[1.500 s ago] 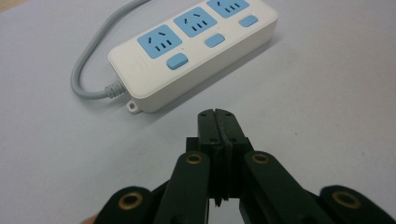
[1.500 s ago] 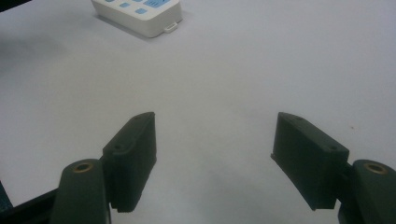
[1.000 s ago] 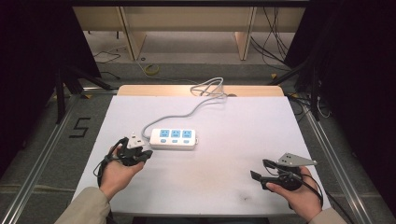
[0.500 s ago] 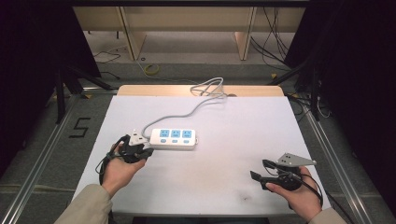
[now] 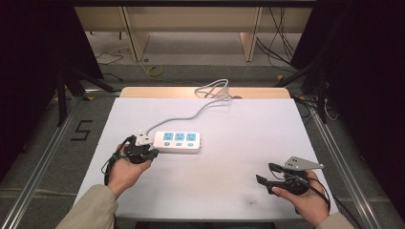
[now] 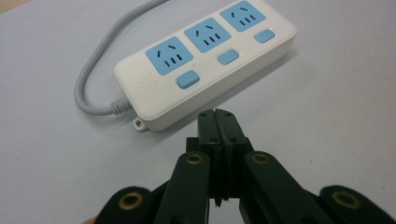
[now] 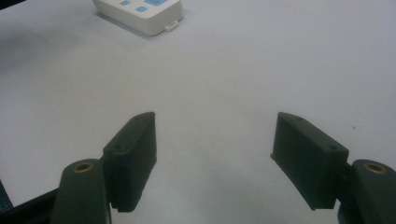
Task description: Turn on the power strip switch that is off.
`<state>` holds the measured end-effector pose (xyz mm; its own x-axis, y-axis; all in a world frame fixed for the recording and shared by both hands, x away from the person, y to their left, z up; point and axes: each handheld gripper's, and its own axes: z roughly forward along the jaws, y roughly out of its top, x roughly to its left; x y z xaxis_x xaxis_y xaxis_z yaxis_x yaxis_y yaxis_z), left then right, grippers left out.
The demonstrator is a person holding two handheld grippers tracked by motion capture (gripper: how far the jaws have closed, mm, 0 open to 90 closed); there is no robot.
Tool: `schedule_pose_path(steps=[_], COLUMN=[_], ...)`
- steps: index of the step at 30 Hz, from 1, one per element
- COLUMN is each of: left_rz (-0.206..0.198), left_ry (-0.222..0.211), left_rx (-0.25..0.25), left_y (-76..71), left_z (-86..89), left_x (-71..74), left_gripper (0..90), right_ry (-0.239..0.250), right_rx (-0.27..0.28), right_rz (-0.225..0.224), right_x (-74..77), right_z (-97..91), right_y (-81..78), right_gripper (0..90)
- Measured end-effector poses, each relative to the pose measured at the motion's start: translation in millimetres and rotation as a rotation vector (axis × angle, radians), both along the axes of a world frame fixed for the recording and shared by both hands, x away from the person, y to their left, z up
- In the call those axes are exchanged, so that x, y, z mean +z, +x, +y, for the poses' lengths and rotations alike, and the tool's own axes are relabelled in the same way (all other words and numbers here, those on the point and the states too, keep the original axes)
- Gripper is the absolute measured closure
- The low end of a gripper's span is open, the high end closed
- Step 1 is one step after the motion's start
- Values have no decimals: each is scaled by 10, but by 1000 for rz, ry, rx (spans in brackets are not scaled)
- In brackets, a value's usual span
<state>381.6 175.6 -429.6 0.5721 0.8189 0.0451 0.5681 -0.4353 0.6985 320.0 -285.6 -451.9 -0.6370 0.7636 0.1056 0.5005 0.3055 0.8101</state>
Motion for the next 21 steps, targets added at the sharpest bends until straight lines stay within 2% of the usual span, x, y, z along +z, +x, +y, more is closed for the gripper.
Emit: schedule_pose_path(steps=[21], left_rz=[4], left_ry=[-11], left_rx=[12], left_y=[81], left_z=[-23], left_x=[27], left_gripper=[899], right_ry=[1], right_rx=[-1], right_rz=[3], right_x=[-2], right_z=[1], right_y=[2], right_gripper=[308])
